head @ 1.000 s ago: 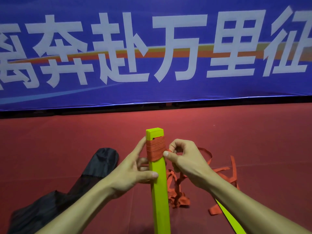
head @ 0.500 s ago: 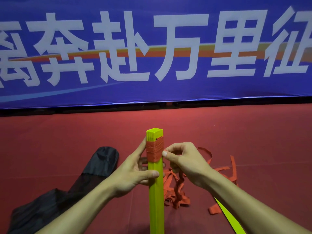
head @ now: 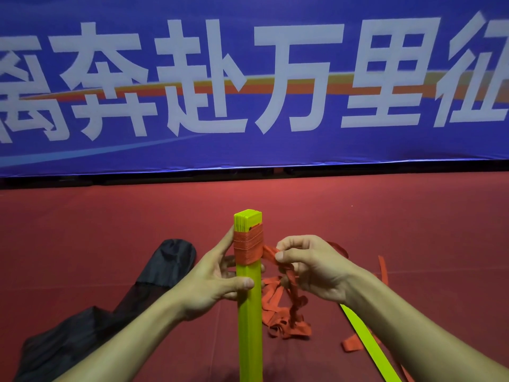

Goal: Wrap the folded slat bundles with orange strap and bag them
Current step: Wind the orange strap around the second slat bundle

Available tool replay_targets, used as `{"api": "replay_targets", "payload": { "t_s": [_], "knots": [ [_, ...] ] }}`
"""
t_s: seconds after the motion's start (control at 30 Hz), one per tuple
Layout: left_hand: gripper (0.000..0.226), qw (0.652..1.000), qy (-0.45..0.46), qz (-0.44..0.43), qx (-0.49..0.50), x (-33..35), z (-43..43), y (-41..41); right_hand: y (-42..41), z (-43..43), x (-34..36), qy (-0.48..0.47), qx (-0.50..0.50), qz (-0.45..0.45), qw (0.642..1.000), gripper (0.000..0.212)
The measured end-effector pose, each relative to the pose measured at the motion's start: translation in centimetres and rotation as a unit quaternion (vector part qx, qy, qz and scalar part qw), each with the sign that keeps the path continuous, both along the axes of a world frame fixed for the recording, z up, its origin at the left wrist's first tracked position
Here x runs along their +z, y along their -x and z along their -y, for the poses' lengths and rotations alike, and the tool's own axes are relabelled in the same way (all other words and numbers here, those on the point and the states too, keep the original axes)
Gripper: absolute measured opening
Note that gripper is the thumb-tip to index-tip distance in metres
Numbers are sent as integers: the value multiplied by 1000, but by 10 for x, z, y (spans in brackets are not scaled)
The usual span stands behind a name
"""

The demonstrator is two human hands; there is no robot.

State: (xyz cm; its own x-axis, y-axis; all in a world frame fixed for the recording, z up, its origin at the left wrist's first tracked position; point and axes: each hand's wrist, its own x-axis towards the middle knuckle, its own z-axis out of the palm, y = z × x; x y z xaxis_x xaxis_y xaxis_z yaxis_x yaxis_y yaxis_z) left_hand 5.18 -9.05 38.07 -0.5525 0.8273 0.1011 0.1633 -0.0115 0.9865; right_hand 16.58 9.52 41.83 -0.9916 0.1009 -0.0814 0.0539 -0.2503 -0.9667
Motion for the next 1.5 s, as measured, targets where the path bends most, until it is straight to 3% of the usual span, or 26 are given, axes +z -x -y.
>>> {"api": "replay_targets", "payload": {
  "t_s": [0.33,0.6,0.7,0.97,1.17,1.3,1.5],
  "knots": [
    [109,1000,-11,15,4,3,0,-2,-2,-1,-2,-75,-24,3,997,13],
    [101,999,9,-25,29,9,-3,-10,-3,-1,1,-24,-4,-18,1000,31],
    [94,998,-3,-35,47,11,-7,-13,0,-2,0,-52,-35,-40,997,38],
    [96,993,-51,-52,95,14,-20,-26,-2,12,2,-235,-125,-133,955,42],
    [106,978,-58,-133,147,19,-28,-30,5,16,0,-365,-228,-160,888,53],
    [106,972,-46,-152,173,22,-30,-31,5,15,3,-370,-254,-154,880,51],
    [102,984,-51,-117,126,26,-27,-36,7,7,-4,-334,-241,-150,899,47]
  ]
}}
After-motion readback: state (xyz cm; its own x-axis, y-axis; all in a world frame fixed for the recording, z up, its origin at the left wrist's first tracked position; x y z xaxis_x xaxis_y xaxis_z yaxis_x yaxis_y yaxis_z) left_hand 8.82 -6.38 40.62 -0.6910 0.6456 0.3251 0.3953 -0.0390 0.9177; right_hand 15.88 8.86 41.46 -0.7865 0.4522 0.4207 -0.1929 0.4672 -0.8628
